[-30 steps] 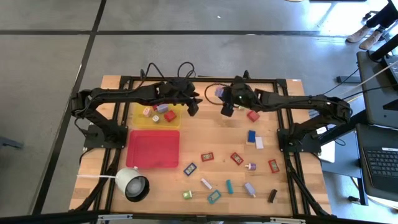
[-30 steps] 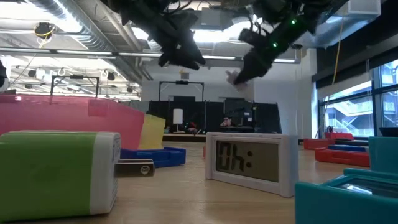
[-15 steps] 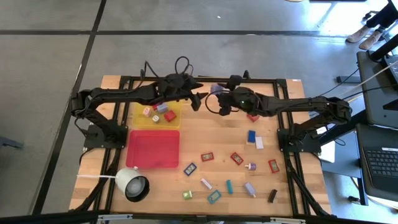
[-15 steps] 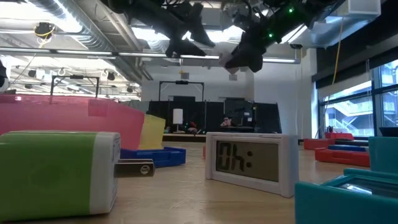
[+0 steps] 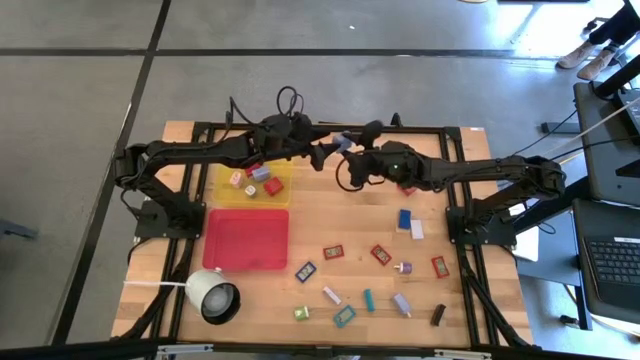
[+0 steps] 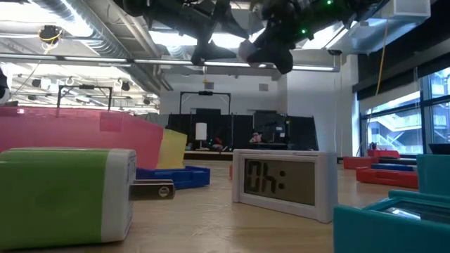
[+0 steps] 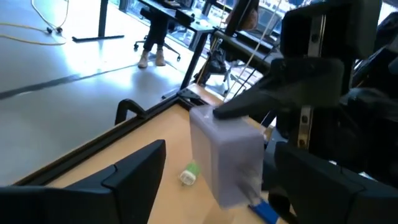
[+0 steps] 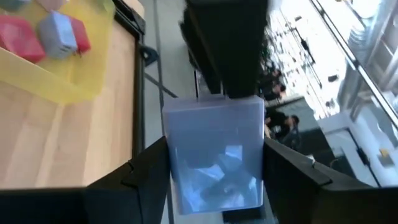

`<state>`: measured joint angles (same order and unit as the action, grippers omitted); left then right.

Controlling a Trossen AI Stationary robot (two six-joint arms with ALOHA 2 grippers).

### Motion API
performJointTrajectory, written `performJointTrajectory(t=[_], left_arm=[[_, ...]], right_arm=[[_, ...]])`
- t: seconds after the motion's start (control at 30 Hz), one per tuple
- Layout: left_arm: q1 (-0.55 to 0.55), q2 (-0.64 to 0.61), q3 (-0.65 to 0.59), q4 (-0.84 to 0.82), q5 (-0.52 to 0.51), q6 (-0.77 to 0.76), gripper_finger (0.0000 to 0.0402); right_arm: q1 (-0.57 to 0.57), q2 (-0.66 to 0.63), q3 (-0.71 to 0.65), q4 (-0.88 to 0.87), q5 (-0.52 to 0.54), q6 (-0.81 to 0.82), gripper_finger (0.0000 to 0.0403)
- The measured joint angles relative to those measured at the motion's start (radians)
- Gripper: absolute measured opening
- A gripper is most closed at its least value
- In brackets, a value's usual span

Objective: Pick & Place Office items
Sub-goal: Put the blue charger adapter into the yellow bin

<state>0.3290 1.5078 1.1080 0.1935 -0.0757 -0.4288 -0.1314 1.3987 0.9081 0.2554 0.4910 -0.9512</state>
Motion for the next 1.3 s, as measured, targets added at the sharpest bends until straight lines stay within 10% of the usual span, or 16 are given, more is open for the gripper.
performJointTrajectory(t=[1.3], left_arm=[[0.013,0.047,0.002,-0.040,-0.025,-0.126,0.0183]], right_arm=[[0.011,0.197,0.154,0.015,0.208,-0.030,0.0219]])
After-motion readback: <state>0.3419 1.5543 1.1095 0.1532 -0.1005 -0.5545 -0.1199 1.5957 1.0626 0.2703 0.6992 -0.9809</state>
